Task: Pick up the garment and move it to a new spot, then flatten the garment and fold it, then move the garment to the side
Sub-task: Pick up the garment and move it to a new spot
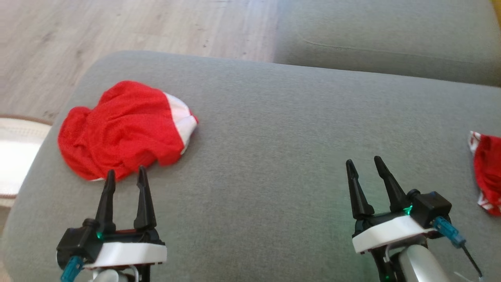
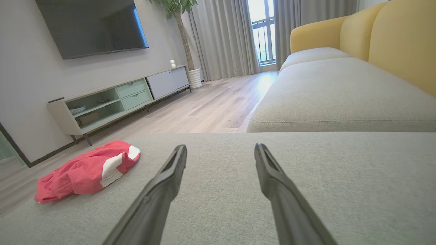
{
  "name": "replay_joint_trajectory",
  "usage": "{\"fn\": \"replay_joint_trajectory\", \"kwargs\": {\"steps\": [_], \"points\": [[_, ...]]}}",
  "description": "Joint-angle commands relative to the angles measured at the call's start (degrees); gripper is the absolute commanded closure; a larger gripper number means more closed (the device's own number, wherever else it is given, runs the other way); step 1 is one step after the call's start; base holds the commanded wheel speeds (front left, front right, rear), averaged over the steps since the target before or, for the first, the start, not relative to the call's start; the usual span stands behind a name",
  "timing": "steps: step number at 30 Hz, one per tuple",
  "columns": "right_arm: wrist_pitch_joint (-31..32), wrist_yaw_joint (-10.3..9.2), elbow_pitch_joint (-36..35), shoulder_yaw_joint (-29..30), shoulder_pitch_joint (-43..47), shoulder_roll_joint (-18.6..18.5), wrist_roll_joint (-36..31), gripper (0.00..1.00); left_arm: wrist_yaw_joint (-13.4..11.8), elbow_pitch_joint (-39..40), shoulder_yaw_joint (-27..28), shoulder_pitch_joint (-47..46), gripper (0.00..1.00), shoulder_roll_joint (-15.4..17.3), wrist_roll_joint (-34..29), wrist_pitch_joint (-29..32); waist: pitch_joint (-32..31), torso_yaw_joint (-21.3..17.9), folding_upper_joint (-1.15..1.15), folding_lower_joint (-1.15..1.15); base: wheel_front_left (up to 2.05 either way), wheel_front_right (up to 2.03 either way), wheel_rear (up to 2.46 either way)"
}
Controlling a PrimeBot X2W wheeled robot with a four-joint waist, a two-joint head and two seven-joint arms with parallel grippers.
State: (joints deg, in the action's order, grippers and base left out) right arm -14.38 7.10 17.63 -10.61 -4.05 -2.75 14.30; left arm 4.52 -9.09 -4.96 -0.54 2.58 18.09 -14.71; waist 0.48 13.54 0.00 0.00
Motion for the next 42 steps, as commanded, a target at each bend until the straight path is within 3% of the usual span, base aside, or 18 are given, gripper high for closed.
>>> {"fn": "replay_joint_trajectory", "kwargs": {"steps": [1,11,23,26,27,31,35,38,42], "points": [[-0.62,0.39,-1.46,-1.3,-0.94,-0.13,0.6,0.0,-0.28,1.89,2.32,-1.42,0.0,0.3,-0.54,-0.29,-0.14,1.21,0.0,0.0,0.0,0.0,0.0],[-0.62,0.39,-1.67,-1.66,-1.12,-0.13,0.73,0.0,0.0,2.02,3.98,-1.47,0.0,0.3,-0.81,-0.29,0.84,2.17,0.0,0.0,0.0,0.0,0.0],[0.28,0.39,-4.08,-1.17,-3.39,-0.13,-1.56,0.0,0.89,0.25,9.08,-6.32,0.0,0.8,-3.0,-0.29,7.26,-0.23,0.0,0.0,0.0,0.0,0.0],[1.2,0.39,-5.96,0.56,-4.24,-0.13,-3.0,0.0,1.36,-4.39,9.42,-10.68,0.0,3.23,-4.16,-0.28,10.09,-0.64,0.0,0.0,0.0,0.0,0.0],[1.97,0.39,-7.64,1.71,-4.8,-0.13,-3.96,0.0,1.63,-8.5,9.08,-14.7,0.0,5.76,-4.86,1.07,12.23,-0.84,0.0,0.0,0.0,0.0,0.0],[4.01,0.39,-11.85,3.85,-5.78,-0.13,-6.69,0.0,2.2,-16.45,7.58,-24.58,0.0,10.91,-5.8,6.44,16.32,-1.1,0.0,0.0,0.0,0.0,0.0],[5.56,0.39,-15.16,4.99,-6.3,-0.13,-8.01,0.0,2.66,-22.95,5.44,-31.51,0.0,14.34,-5.58,11.91,18.61,-1.47,0.0,0.0,0.0,0.0,0.0],[7.1,0.39,-17.91,5.54,-6.58,-0.13,-8.9,0.0,2.89,-30.27,3.2,-37.1,0.0,16.64,-3.51,18.46,20.4,-1.9,0.0,0.0,0.0,0.0,0.0],[9.05,0.39,-20.4,5.2,-7.03,-0.13,-9.84,0.0,2.94,-35.66,-4.35,-41.72,0.0,19.6,0.89,25.05,22.51,-2.82,0.0,0.0,0.0,0.0,0.0]]}}
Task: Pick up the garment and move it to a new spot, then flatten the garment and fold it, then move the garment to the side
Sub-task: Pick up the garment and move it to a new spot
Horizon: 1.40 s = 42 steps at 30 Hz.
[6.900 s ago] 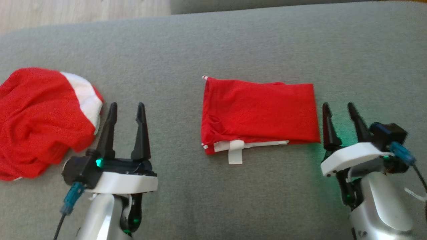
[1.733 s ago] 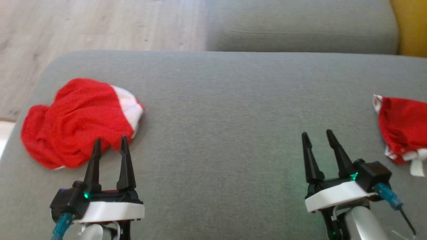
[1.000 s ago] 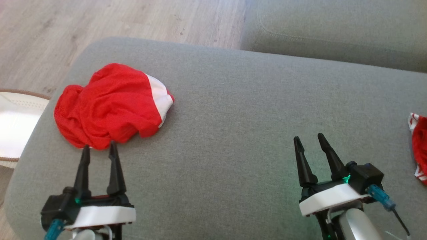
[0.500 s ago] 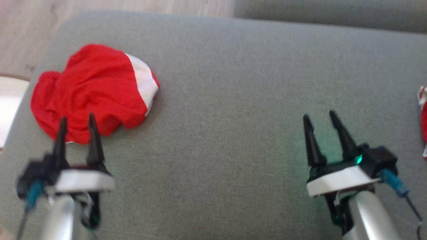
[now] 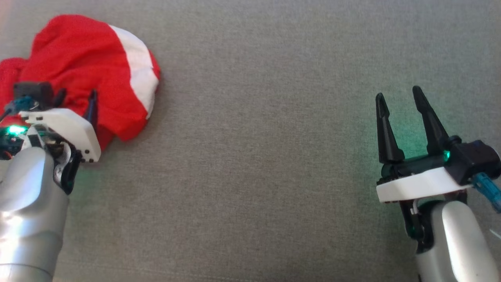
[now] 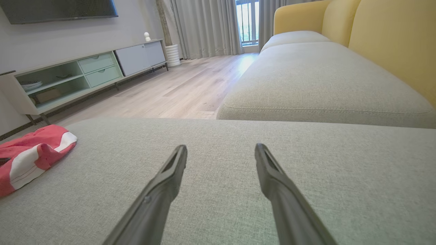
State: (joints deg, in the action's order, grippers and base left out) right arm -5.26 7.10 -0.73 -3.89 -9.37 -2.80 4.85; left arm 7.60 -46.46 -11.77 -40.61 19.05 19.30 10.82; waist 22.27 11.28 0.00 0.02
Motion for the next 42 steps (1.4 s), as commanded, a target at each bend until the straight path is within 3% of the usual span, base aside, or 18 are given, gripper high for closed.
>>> {"fn": "replay_joint_trajectory", "kwargs": {"steps": [1,9,10,11,12,15,21,28,35,42], "points": [[0.23,0.39,-2.5,-1.6,-1.67,-0.08,-0.48,0.0,-0.13,0.89,0.59,-2.4,0.0,3.72,1.13,0.68,1.1,-0.7,0.0,-0.02,0.0,0.0,0.0],[1.69,0.39,-4.32,-1.92,-1.14,-0.08,-0.95,0.0,-0.12,-3.93,-9.6,-4.94,0.0,7.55,12.56,9.61,2.54,-1.63,0.0,-0.02,0.0,0.0,0.0],[1.72,0.39,-4.43,-1.9,-1.14,-0.08,-0.89,0.0,-0.12,-4.02,-10.58,-5.01,0.31,7.91,13.77,10.28,2.53,-1.72,0.0,-0.02,0.0,0.0,0.0],[1.74,0.39,-4.47,-1.9,-1.15,-0.08,-0.84,0.0,-0.12,-3.9,-11.55,-5.07,0.8,8.3,14.87,10.57,2.46,-1.8,0.0,-0.02,0.0,0.0,0.0],[1.74,0.39,-4.46,-1.9,-1.17,-0.08,-0.8,0.0,-0.12,-3.76,-12.28,-5.1,1.0,8.71,15.97,10.46,2.33,-1.88,0.0,-0.02,0.0,0.0,0.0],[1.54,0.39,-4.23,-1.91,-1.28,-0.08,-0.55,0.0,-0.12,-3.51,-13.85,-5.43,1.0,10.07,17.98,8.16,1.64,-2.18,0.0,-0.02,0.0,0.0,0.0],[0.59,0.39,-2.51,-1.99,-1.19,-0.08,0.71,0.0,-0.12,-2.98,-14.81,-7.36,1.0,10.58,19.14,-2.28,-1.17,-2.93,0.0,-0.02,0.0,0.0,0.0],[-1.89,0.39,0.75,-2.88,-1.15,-0.08,3.26,0.0,-0.11,5.62,-14.41,-8.78,1.0,10.33,23.71,-16.94,-5.5,-5.66,0.0,-0.02,0.0,0.0,0.0],[-3.88,0.39,3.39,-3.55,-1.2,-0.08,5.17,0.0,-0.12,13.51,-16.13,-8.34,1.0,8.94,25.27,-17.95,-7.88,-8.87,0.0,-0.02,0.0,0.0,0.0],[-5.79,0.39,5.68,-5.12,-2.3,-0.08,7.45,0.0,-4.14,23.25,-17.07,-8.37,1.0,3.98,25.93,-16.86,-8.59,-13.36,0.0,-0.02,0.0,0.0,0.0]]}}
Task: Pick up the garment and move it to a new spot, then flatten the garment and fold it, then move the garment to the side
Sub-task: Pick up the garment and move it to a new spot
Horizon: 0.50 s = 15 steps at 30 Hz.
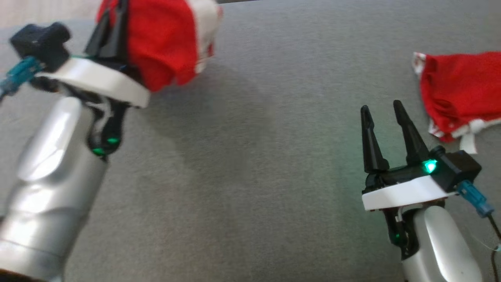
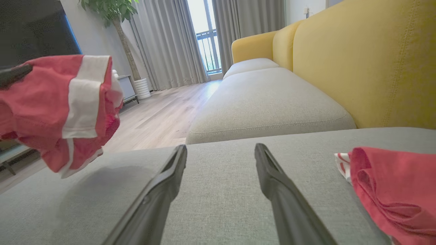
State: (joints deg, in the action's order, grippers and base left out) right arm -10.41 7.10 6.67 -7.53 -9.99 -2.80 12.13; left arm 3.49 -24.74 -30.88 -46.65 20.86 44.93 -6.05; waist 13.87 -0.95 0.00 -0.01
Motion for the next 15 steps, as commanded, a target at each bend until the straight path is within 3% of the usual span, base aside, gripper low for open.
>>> {"fn": "replay_joint_trajectory", "kwargs": {"steps": [1,5,10,11,12,13,15], "points": [[-0.88,0.39,-1.47,-1.85,-1.88,-0.08,0.41,0.0,-0.83,2.67,1.87,-2.54,1.0,1.36,0.28,0.21,-0.11,-1.8,0.0,0.01,0.0,0.0,0.0],[-1.85,0.39,-0.41,-2.73,-2.51,-0.08,1.22,0.0,-3.28,5.82,0.11,-3.58,1.0,-2.25,-0.41,1.19,0.49,-4.51,0.0,0.01,0.0,0.0,0.0],[-2.89,0.39,1.06,-3.07,-3.14,-0.08,2.08,0.0,-4.45,5.9,-3.34,-5.43,1.0,-7.17,-1.83,2.08,1.43,-7.45,0.0,0.01,0.0,0.0,0.0],[-3.08,0.39,1.34,-3.13,-3.32,-0.08,2.29,0.0,-4.75,5.4,-3.74,-5.77,0.93,-8.11,-1.94,2.11,1.62,-7.93,0.0,0.01,0.0,0.0,0.0],[-3.25,0.39,1.6,-3.24,-3.53,-0.08,2.48,0.0,-5.05,4.74,-4.24,-6.16,0.29,-8.85,-2.36,2.01,1.77,-8.28,0.0,0.01,0.0,0.0,0.0],[-3.41,0.39,1.85,-3.41,-3.73,-0.08,2.66,0.0,-5.37,3.93,-4.67,-6.57,0.0,-9.33,-2.91,1.8,1.91,-8.61,0.0,0.01,0.0,0.0,0.0],[-3.7,0.39,2.27,-3.64,-4.11,-0.08,3.03,0.0,-5.76,2.34,-5.29,-7.39,0.0,-9.89,-4.1,0.81,2.15,-9.04,0.0,0.01,0.0,0.0,0.0]]}}
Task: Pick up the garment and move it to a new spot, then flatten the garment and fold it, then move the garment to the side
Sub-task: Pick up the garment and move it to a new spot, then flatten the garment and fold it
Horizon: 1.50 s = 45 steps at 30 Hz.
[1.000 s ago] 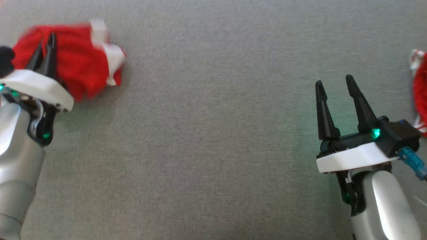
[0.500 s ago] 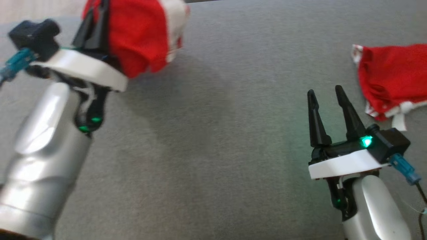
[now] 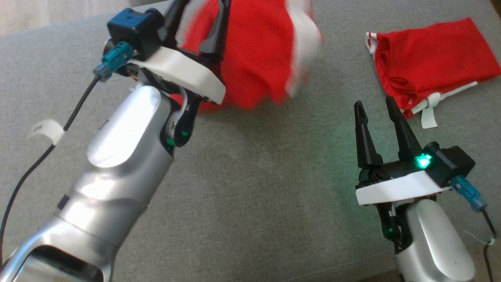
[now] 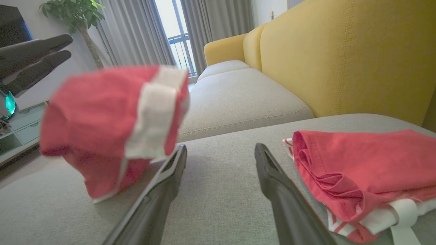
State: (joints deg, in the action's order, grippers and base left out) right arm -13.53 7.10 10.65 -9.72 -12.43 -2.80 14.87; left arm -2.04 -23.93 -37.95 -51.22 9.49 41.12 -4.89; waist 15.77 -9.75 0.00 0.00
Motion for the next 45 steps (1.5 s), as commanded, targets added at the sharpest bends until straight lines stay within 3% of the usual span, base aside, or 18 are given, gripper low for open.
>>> {"fn": "replay_joint_trajectory", "kwargs": {"steps": [1,5,13,19,22,25,32,38,45], "points": [[-0.71,0.39,-1.52,-1.51,-1.8,-0.08,0.42,0.0,-0.44,0.83,1.91,-3.05,0.0,1.21,-0.48,-1.09,0.31,-0.34,0.0,0.0,0.0,0.0,0.0],[-1.08,0.39,-0.93,-0.81,-1.76,-0.08,0.5,0.0,-0.42,-1.26,2.84,-3.39,0.0,1.53,-0.68,-3.83,0.19,0.34,0.0,0.0,0.0,0.0,0.0],[-1.32,0.39,-0.35,1.12,-0.77,-0.08,-1.06,0.0,0.03,-2.33,5.36,0.94,0.0,6.92,-1.37,-8.29,-2.64,4.58,0.0,0.0,0.0,0.0,0.0],[-0.4,0.39,-1.08,3.23,2.04,-0.08,-2.91,0.0,-0.65,3.85,9.93,15.18,0.0,12.35,-2.3,-10.03,-5.87,9.07,0.0,0.0,0.0,0.0,0.0],[0.39,0.39,-1.44,3.68,3.37,-0.08,-3.46,0.0,-0.87,8.14,12.53,21.72,0.0,12.65,-3.7,-10.07,-6.66,10.36,0.0,0.0,0.0,0.0,0.0],[0.81,0.39,-1.62,3.77,4.23,-0.08,-3.89,0.0,-0.87,10.66,14.38,26.05,0.0,12.1,-4.91,-10.08,-7.16,10.98,0.0,0.0,0.0,0.0,0.0],[1.46,0.39,-1.71,3.37,6.2,-0.08,-3.58,0.0,0.19,16.59,21.59,39.21,0.0,4.99,-9.55,-10.09,-8.71,11.62,0.0,0.0,0.0,0.0,0.0],[2.25,0.39,-1.4,4.59,5.95,-0.08,-4.44,0.0,2.89,16.43,23.38,40.9,0.0,1.27,-13.9,-10.1,-8.6,12.45,0.0,0.0,0.0,0.0,0.0],[6.71,0.39,4.92,12.72,-0.34,-0.08,-4.74,0.0,5.6,14.9,24.94,39.75,0.0,-1.73,-16.52,-10.1,-6.13,14.28,0.0,0.0,0.0,0.0,0.0]]}}
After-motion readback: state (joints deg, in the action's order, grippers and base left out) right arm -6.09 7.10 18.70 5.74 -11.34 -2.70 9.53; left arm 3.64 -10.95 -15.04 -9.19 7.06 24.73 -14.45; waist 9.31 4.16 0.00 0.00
